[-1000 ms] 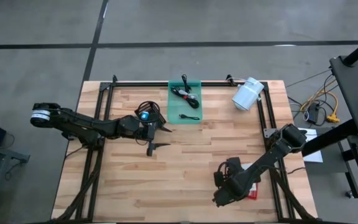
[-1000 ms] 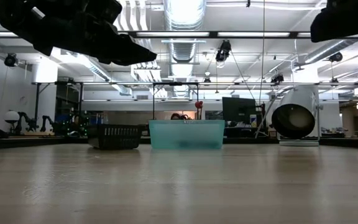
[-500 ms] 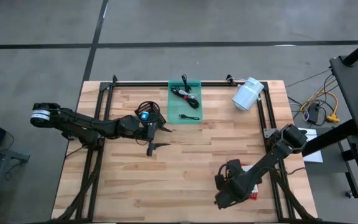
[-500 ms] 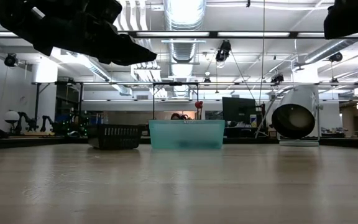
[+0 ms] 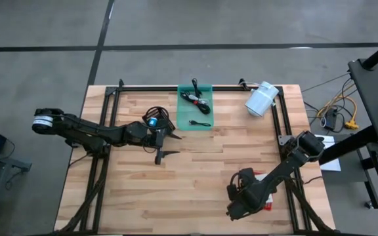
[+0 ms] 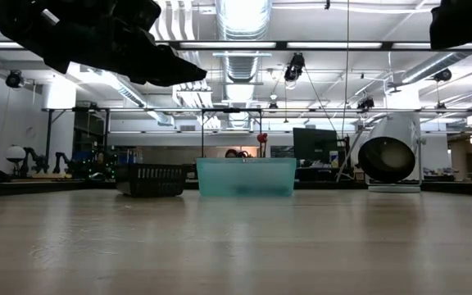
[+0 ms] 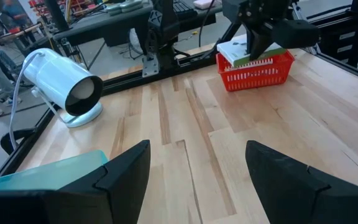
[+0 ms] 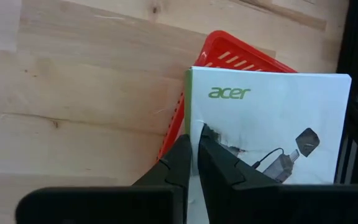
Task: Pick and place items into bin
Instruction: Put the white card reader box into the red bin, then return to Home Position
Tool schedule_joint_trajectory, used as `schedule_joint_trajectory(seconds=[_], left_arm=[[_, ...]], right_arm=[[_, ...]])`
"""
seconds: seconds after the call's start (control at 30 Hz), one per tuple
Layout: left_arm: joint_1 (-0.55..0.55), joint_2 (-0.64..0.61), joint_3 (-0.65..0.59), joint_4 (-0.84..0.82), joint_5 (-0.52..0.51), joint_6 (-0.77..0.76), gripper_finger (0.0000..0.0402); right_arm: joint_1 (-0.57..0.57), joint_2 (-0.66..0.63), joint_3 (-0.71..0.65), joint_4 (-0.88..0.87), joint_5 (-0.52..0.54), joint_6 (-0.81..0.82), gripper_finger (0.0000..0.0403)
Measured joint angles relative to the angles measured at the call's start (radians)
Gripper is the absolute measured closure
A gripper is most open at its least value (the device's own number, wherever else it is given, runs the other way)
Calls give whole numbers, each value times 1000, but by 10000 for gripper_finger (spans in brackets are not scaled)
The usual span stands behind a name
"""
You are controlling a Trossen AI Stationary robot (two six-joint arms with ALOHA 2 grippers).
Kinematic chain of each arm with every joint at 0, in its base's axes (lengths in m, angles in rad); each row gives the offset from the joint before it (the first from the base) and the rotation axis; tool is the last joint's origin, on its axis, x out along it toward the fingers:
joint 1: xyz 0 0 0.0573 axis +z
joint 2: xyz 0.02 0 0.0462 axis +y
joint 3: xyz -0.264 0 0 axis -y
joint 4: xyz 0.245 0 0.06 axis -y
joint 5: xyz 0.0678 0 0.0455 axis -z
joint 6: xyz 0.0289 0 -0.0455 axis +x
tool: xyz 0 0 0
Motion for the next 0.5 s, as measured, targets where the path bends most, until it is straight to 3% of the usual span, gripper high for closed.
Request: schedule_joint_trajectory(seconds=[0.5], left_arm=[[0,0,0,-1,0,0,155]], right_arm=[[0,0,0,-13,0,-31,268]])
